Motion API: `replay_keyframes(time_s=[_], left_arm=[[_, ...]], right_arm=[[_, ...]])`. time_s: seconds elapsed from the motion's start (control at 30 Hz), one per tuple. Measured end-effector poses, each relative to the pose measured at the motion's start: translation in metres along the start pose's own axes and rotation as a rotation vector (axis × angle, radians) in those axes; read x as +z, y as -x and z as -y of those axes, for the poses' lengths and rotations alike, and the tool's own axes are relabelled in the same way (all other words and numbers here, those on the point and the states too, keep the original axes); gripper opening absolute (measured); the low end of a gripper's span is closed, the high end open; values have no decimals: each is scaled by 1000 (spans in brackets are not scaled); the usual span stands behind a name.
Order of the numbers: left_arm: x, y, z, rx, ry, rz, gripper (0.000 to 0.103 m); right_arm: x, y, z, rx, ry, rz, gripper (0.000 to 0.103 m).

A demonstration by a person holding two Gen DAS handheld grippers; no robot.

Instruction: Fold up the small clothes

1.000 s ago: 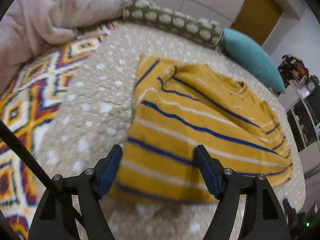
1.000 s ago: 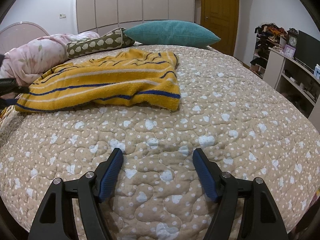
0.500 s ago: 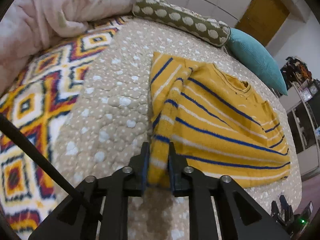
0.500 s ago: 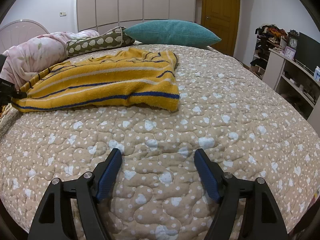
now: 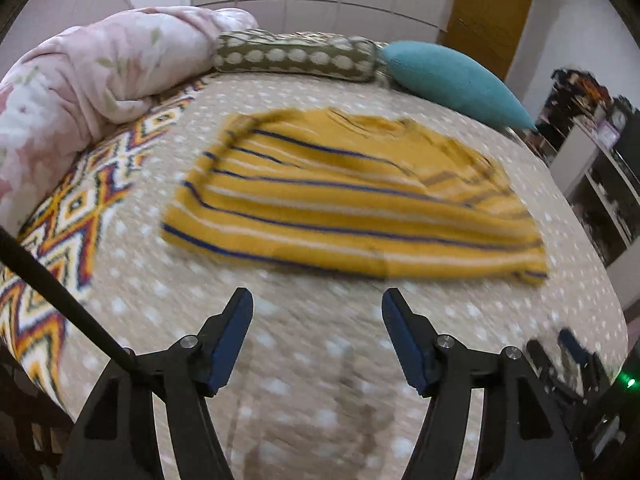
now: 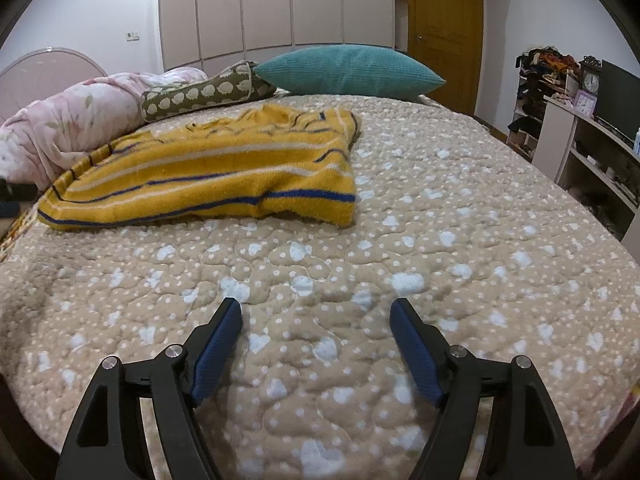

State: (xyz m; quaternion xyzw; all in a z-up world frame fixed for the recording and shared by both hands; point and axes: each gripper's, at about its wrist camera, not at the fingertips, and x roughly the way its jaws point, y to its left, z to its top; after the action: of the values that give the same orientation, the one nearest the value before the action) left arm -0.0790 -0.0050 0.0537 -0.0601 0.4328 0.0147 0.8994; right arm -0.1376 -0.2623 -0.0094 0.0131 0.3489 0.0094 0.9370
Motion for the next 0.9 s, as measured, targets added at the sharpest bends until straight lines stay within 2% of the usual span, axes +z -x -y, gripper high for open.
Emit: replay_keyframes(time_s=[0.13, 0.3, 0.47, 0.67, 0.9], left_arm=[[-21, -1, 43, 38, -80, -24, 66], [-41, 10, 77, 24, -107, -37, 66], [-61, 8, 111, 42, -218, -54, 66], [-71, -11, 128, 38, -261, -93, 66], [-77, -32, 122, 38, -227, -155, 66]], right_arm=[[-2, 24, 24, -63, -45, 61, 81], [-7, 41, 68, -98, -179, 40, 81], [-15, 53, 87, -111, -223, 39, 81], [-17, 57, 89, -152, -211, 76, 81], [-19, 63, 94, -183, -215, 107, 81]])
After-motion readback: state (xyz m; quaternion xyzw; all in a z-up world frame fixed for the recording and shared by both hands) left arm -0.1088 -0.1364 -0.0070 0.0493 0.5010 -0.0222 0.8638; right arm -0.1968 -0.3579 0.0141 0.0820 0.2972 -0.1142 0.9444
